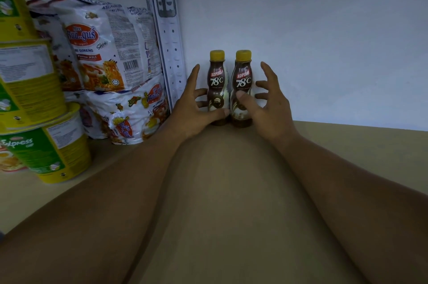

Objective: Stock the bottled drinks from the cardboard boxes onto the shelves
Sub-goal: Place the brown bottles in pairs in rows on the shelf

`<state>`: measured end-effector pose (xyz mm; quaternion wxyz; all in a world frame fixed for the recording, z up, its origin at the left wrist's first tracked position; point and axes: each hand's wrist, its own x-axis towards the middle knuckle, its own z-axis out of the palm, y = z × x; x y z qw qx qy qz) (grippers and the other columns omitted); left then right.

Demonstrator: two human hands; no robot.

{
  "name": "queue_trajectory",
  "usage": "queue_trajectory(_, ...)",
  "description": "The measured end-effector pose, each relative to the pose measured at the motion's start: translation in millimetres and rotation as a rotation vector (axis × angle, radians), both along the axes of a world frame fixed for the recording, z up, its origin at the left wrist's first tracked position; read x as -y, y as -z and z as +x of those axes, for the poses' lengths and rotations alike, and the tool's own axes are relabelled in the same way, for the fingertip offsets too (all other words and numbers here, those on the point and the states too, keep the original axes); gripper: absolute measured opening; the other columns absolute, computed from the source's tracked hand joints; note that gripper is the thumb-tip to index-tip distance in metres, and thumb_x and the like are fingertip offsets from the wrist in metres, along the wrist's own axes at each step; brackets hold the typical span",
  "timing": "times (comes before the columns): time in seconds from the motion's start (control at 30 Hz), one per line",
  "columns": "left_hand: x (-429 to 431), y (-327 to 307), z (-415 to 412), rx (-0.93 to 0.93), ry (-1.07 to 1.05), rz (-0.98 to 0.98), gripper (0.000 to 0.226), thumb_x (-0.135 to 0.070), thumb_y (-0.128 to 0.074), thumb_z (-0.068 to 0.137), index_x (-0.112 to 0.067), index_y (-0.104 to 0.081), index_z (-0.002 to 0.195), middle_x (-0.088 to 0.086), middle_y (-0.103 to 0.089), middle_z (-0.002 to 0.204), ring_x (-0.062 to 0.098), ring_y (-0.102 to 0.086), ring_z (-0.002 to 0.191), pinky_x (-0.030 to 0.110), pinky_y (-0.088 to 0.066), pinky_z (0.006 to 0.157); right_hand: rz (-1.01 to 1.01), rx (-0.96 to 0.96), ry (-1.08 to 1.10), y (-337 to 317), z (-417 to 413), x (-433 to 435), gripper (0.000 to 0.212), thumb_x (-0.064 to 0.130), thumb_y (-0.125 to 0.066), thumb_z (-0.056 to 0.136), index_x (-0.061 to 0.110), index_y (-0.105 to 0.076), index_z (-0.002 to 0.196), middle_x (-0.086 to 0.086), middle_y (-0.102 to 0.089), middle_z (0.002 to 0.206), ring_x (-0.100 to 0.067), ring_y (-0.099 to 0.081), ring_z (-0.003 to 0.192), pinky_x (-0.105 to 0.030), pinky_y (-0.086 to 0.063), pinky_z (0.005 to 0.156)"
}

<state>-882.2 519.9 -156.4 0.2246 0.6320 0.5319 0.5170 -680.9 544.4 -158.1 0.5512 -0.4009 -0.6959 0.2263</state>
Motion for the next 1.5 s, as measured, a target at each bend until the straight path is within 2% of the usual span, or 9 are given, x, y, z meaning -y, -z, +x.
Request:
queue_trajectory(0.2, 33, 0, 2, 0.039, -0.11, -0.107, 0.135, -0.037, -0.094, 0.069, -0.039, 0.005, 0.162, 0.009, -0.045, 0.154, 0.013, -0.058, 0.12, 0.016, -0.046, 0.084, -0.094, 0.061, 0.02, 3, 26, 27, 0.088, 0.053, -0.069, 0.091, 0.037, -0.018, 0.16, 0.002, -0.047, 0.148, -0.015, -0.052, 0.126, -0.027, -0.042, 0.096)
queue_trajectory(0.3, 63, 0, 8, -0.014, -0.135, -0.154, 0.129, -0.04, -0.091, 0.074, -0.037, 0.002, 0.163, 0.01, -0.046, 0.153, 0.009, -0.054, 0.117, 0.023, -0.043, 0.094, -0.117, 0.129, 0.051, 5, 43, 49, 0.083, 0.055, -0.068, 0.091, 0.04, -0.022, 0.158, 0.004, -0.05, 0.144, -0.015, -0.055, 0.123, -0.025, -0.043, 0.095)
queue_trajectory(0.6, 193, 0, 60, -0.169, -0.133, -0.241, 0.062, -0.041, -0.083, 0.083, -0.027, -0.058, 0.137, 0.002, -0.066, 0.119, 0.014, -0.064, 0.109, 0.029, -0.05, 0.099, -0.248, 0.453, 0.059, 0, 114, 169, 0.05, 0.051, -0.066, 0.092, 0.036, -0.053, 0.139, 0.008, -0.068, 0.113, -0.013, -0.066, 0.102, -0.034, -0.049, 0.1)
queue_trajectory(0.73, 258, 1, 106, -0.249, -0.045, -0.245, 0.045, -0.038, -0.081, 0.086, -0.023, -0.067, 0.126, 0.002, -0.071, 0.105, 0.014, -0.067, 0.102, 0.034, -0.051, 0.101, -0.278, 0.58, 0.059, -1, 145, 245, 0.041, 0.041, -0.065, 0.092, 0.031, -0.061, 0.132, 0.006, -0.072, 0.114, -0.016, -0.063, 0.114, -0.03, -0.045, 0.102)
queue_trajectory(0.87, 320, 15, 154, -0.318, 0.014, -0.159, 0.04, -0.036, -0.078, 0.089, -0.021, -0.068, 0.125, -0.003, -0.069, 0.115, 0.012, -0.064, 0.108, 0.034, -0.05, 0.102, -0.227, 0.635, 0.074, 8, 171, 322, 0.044, 0.042, -0.065, 0.095, 0.024, -0.06, 0.135, 0.0, -0.067, 0.129, -0.021, -0.061, 0.119, -0.036, -0.047, 0.103)
queue_trajectory(1.03, 396, 44, 207, -0.181, 0.02, -0.042, 0.04, -0.033, -0.071, 0.096, -0.019, -0.064, 0.132, -0.001, -0.065, 0.132, 0.012, -0.057, 0.122, 0.031, -0.046, 0.106, -0.214, 0.515, 0.101, 28, 201, 410, 0.039, 0.042, -0.067, 0.095, 0.026, -0.064, 0.131, 0.002, -0.069, 0.127, -0.016, -0.062, 0.117, -0.032, -0.047, 0.102)
queue_trajectory(1.13, 435, 63, 229, -0.02, 0.05, -0.09, 0.037, -0.029, -0.072, 0.096, -0.019, -0.063, 0.131, -0.001, -0.07, 0.115, 0.007, -0.065, 0.106, 0.021, -0.052, 0.094, -0.292, 0.322, 0.146, 40, 217, 450, 0.03, 0.038, -0.068, 0.094, 0.028, -0.067, 0.123, 0.004, -0.074, 0.103, -0.009, -0.068, 0.095, -0.025, -0.052, 0.086)
queue_trajectory(1.3, 479, 107, 243, 0.026, 0.11, -0.201, 0.033, -0.021, -0.07, 0.097, -0.016, -0.063, 0.129, 0.0, -0.073, 0.102, 0.007, -0.068, 0.096, 0.019, -0.053, 0.085, -0.464, 0.276, 0.185, 78, 254, 498, 0.035, 0.041, -0.063, 0.099, 0.026, -0.063, 0.131, 0.003, -0.069, 0.103, -0.01, -0.066, 0.088, -0.019, -0.052, 0.07)
queue_trajectory(1.5, 504, 174, 243, -0.018, 0.153, -0.422, 0.037, -0.019, -0.07, 0.098, -0.016, -0.061, 0.133, -0.001, -0.071, 0.101, 0.016, -0.067, 0.101, 0.035, -0.053, 0.096, -0.621, 0.224, 0.2, 148, 285, 530, 0.034, 0.036, -0.064, 0.1, 0.029, -0.06, 0.134, 0.0, -0.07, 0.115, -0.015, -0.065, 0.099, -0.033, -0.05, 0.085)
